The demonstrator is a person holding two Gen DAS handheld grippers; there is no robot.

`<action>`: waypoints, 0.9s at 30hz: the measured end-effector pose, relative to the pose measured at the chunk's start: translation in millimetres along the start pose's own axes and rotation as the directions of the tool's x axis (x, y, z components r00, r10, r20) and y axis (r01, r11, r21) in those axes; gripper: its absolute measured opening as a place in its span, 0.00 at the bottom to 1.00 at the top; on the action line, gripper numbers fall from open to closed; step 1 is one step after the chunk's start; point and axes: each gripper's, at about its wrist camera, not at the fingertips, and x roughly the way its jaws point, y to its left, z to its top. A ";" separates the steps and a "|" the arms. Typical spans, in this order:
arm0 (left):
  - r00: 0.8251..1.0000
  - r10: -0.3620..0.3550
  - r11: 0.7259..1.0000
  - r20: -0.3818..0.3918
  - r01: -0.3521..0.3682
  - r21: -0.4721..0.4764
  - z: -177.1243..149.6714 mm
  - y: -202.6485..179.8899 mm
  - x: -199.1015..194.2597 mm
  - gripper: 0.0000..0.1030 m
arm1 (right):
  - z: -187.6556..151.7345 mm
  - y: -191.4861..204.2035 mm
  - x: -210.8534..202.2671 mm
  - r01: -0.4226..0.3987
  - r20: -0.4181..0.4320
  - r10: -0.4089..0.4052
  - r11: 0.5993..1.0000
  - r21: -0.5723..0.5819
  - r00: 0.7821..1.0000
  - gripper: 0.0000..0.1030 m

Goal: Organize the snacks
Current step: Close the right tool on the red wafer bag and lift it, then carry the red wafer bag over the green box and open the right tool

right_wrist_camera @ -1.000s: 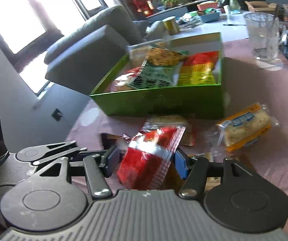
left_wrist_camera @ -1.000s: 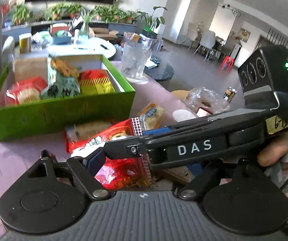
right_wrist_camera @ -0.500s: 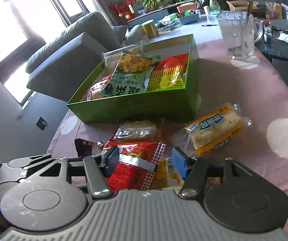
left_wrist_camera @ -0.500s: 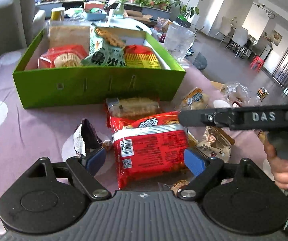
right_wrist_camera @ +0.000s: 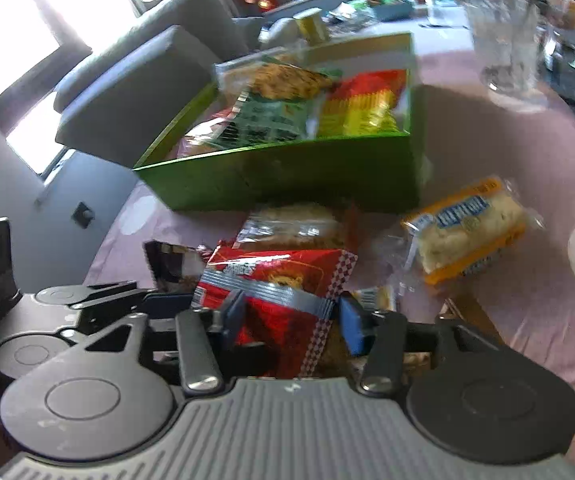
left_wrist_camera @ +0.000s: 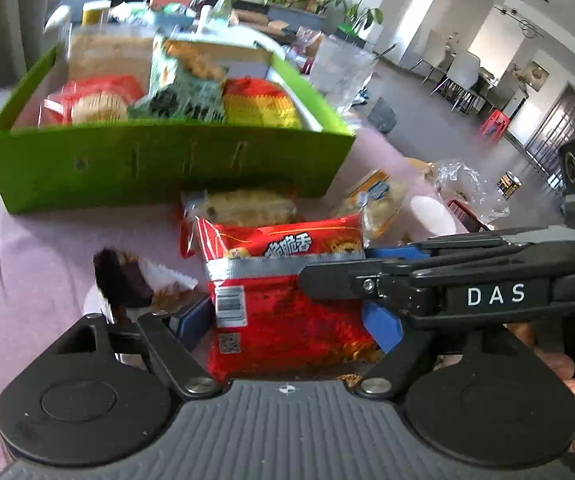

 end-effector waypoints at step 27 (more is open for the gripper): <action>0.971 0.026 0.994 0.238 -0.049 0.094 82.3 -18.9 -40.1 0.75 | 65.6 10.9 -39.6 -0.084 0.230 0.097 0.994 -0.066 0.968 0.39</action>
